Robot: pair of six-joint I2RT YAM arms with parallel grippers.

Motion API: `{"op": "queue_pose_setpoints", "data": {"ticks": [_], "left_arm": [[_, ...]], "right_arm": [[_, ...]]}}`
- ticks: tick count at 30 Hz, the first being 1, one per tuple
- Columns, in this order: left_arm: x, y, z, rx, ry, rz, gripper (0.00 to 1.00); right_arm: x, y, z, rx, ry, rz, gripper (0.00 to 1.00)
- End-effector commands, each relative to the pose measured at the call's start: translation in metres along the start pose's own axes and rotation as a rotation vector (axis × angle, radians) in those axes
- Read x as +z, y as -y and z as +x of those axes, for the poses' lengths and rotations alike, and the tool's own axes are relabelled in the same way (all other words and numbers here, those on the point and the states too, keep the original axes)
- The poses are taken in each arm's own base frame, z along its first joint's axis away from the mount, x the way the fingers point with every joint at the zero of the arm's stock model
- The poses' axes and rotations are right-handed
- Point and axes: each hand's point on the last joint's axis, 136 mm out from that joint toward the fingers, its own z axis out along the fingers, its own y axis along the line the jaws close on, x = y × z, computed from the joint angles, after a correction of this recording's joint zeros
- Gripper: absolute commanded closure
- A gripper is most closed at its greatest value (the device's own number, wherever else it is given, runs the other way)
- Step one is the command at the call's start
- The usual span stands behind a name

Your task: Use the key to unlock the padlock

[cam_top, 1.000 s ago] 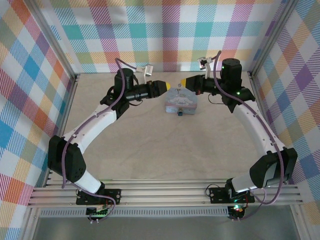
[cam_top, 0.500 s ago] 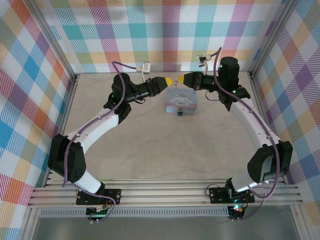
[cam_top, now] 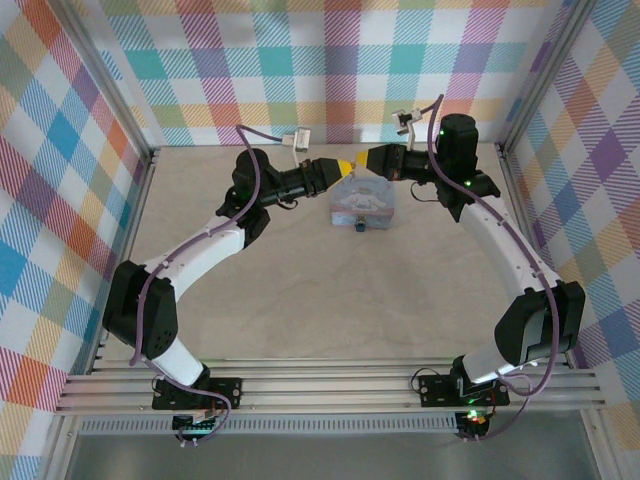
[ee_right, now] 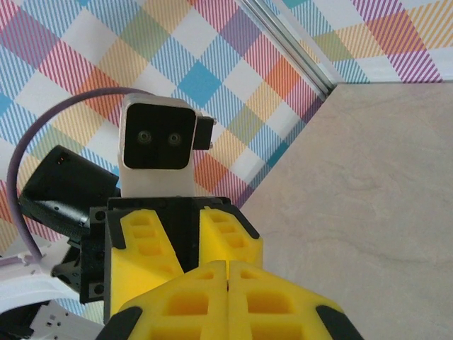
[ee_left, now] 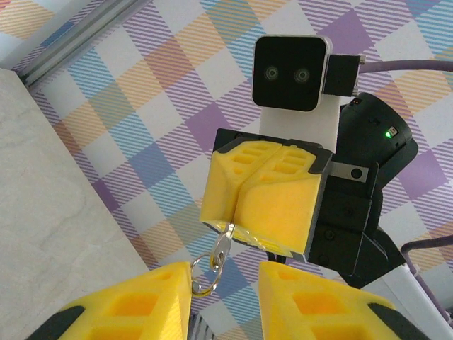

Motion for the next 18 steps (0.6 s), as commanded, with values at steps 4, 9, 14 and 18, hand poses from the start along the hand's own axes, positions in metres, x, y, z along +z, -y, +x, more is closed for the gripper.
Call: {"op": "queue_pose_setpoints", "data": {"ticks": [4, 9, 14, 18], "left_arm": [[0.0067, 0.0206, -0.0013, 0.032, -0.02, 0.059, 0.72], [0.0085, 0.0209, -0.004, 0.034, -0.018, 0.061, 0.72], [0.0116, 0.0209, -0.0057, 0.036, -0.023, 0.065, 0.72], [0.013, 0.0184, -0.0044, 0.03, -0.032, 0.063, 0.76]], "right_arm": [[0.002, -0.0088, 0.001, 0.006, 0.001, -0.053, 1.0], [0.0028, -0.0084, 0.0039, 0.012, -0.01, -0.058, 1.0], [0.003, -0.0081, 0.0061, 0.016, -0.012, -0.056, 1.0], [0.0032, -0.0089, 0.006, 0.015, -0.01, -0.054, 1.0]]}}
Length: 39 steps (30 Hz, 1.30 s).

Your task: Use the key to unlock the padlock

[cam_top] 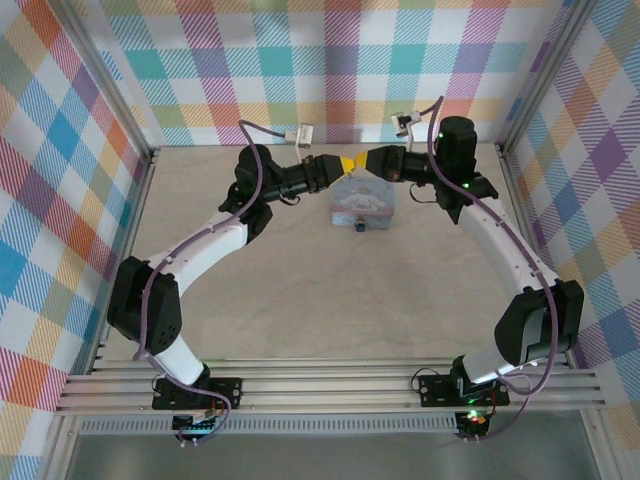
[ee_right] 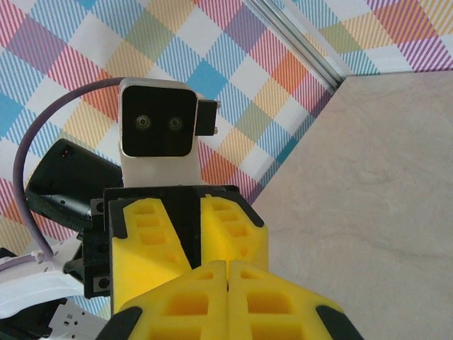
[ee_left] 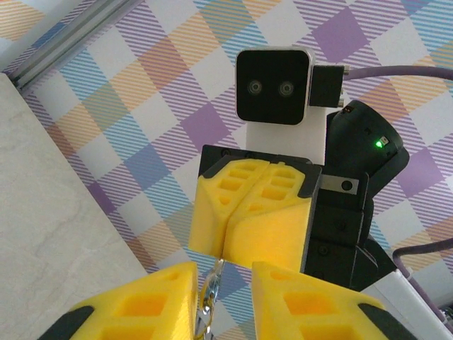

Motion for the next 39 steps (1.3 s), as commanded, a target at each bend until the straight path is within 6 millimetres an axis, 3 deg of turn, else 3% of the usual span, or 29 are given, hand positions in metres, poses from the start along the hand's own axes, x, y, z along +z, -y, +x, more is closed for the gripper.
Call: {"op": "queue_pose_setpoints", "data": {"ticks": [1, 24, 39], "left_arm": [[0.006, 0.018, 0.0, 0.024, -0.023, 0.05, 0.78], [-0.005, 0.01, 0.007, 0.02, -0.01, -0.012, 0.77], [-0.009, 0.016, 0.007, 0.029, -0.001, -0.005, 0.8]], "right_arm": [[0.001, -0.01, 0.001, -0.025, -0.003, -0.033, 1.0], [0.0, -0.006, 0.003, -0.018, -0.005, -0.006, 1.0], [0.0, -0.005, 0.008, -0.004, -0.016, -0.011, 1.0]]}}
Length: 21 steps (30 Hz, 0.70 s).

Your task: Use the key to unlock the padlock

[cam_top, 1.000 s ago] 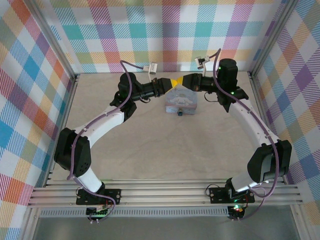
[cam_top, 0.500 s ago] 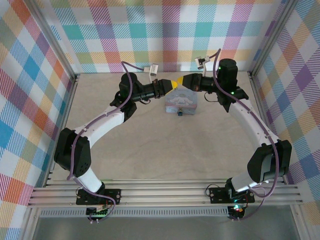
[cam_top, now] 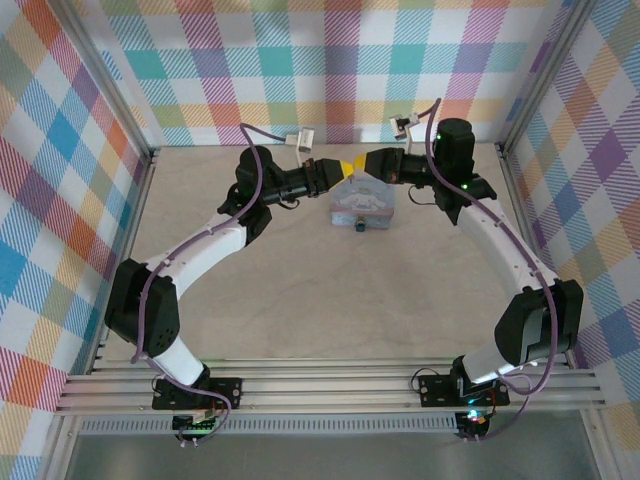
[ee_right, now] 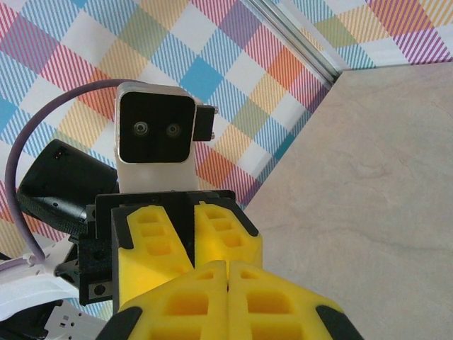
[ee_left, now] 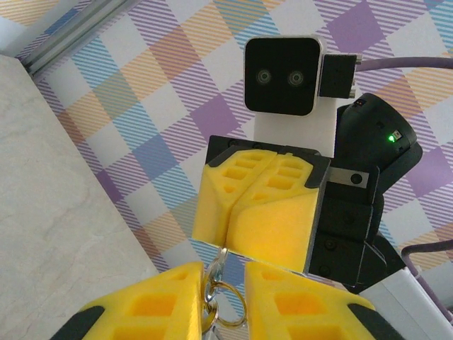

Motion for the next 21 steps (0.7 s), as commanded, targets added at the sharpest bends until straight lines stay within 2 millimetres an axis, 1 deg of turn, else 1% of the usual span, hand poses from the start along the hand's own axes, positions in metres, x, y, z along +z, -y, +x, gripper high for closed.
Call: {"op": "queue_pose_setpoints", "data": {"ticks": [1, 3, 6, 9, 13, 14, 15, 16, 17, 20, 21], "left_arm": [[-0.007, 0.021, 0.0, 0.052, 0.013, 0.029, 0.83], [-0.007, 0.021, 0.001, 0.052, 0.012, 0.03, 0.9], [-0.008, 0.021, 0.001, 0.052, 0.013, 0.03, 0.97], [-0.009, 0.022, 0.002, 0.054, 0.015, 0.029, 1.0], [-0.012, 0.021, 0.004, 0.062, 0.018, 0.021, 1.0], [-0.013, 0.02, 0.004, 0.068, 0.018, 0.014, 1.0], [-0.013, 0.016, 0.007, 0.069, 0.011, -0.006, 1.0], [-0.015, 0.014, 0.008, 0.075, 0.008, -0.028, 1.0], [-0.017, 0.008, 0.01, 0.073, 0.002, -0.061, 1.0], [-0.029, -0.014, 0.021, 0.075, -0.017, -0.184, 1.0], [-0.036, -0.024, 0.025, 0.068, -0.017, -0.227, 1.0]], "right_arm": [[-0.002, -0.009, 0.004, -0.02, -0.01, -0.023, 1.0], [-0.002, -0.009, 0.004, -0.018, -0.01, -0.023, 1.0], [-0.002, -0.011, 0.003, -0.019, -0.009, -0.028, 1.0], [-0.002, -0.013, 0.004, -0.017, -0.014, -0.035, 1.0], [-0.001, -0.014, 0.006, -0.007, -0.021, -0.037, 1.0], [-0.001, -0.013, 0.007, -0.001, -0.022, -0.032, 0.97], [-0.001, -0.011, 0.007, 0.006, -0.02, -0.023, 0.89], [-0.001, -0.007, 0.009, 0.018, -0.018, -0.003, 0.77], [-0.002, -0.002, 0.01, 0.031, -0.013, 0.023, 0.67], [-0.003, 0.023, 0.017, 0.099, -0.013, 0.132, 0.46], [-0.003, 0.033, 0.022, 0.123, -0.024, 0.173, 0.42]]}}
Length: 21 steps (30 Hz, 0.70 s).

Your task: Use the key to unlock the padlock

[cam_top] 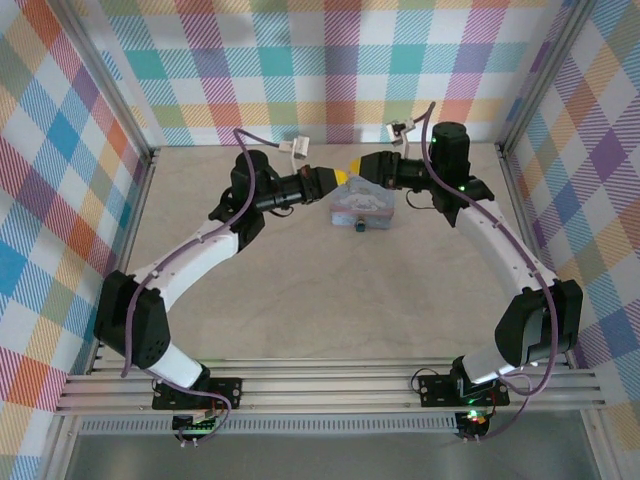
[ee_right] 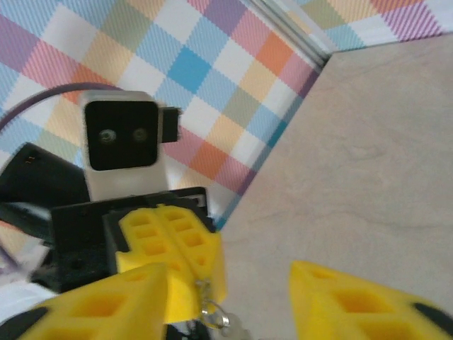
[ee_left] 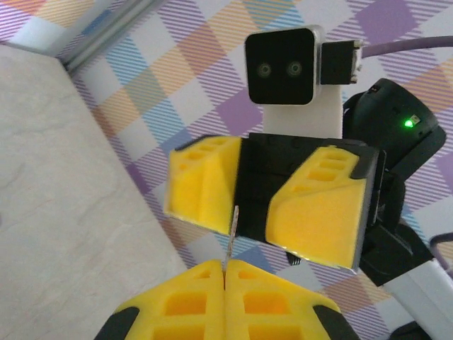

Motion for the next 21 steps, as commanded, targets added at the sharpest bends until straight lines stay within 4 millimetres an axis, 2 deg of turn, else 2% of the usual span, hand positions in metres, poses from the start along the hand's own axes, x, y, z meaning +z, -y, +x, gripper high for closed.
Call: {"op": "queue_pose_setpoints", "data": {"ticks": [1, 6, 12, 17, 21], "left_arm": [[-0.022, -0.027, 0.017, 0.024, -0.012, -0.154, 1.0], [-0.051, -0.065, 0.044, -0.009, -0.021, -0.281, 1.0], [-0.069, -0.09, 0.08, -0.01, -0.088, -0.345, 1.0], [-0.078, -0.108, 0.101, -0.033, -0.118, -0.389, 1.0], [-0.08, -0.117, 0.109, -0.039, -0.147, -0.422, 1.0]], "right_arm": [[-0.002, 0.031, 0.015, 0.082, -0.022, 0.154, 0.41], [0.003, 0.081, 0.047, 0.129, -0.093, 0.354, 0.33], [0.005, 0.134, 0.088, 0.16, -0.132, 0.553, 0.31], [0.015, 0.162, 0.122, 0.181, -0.199, 0.64, 0.32], [0.024, 0.179, 0.143, 0.151, -0.217, 0.711, 0.32]]}}
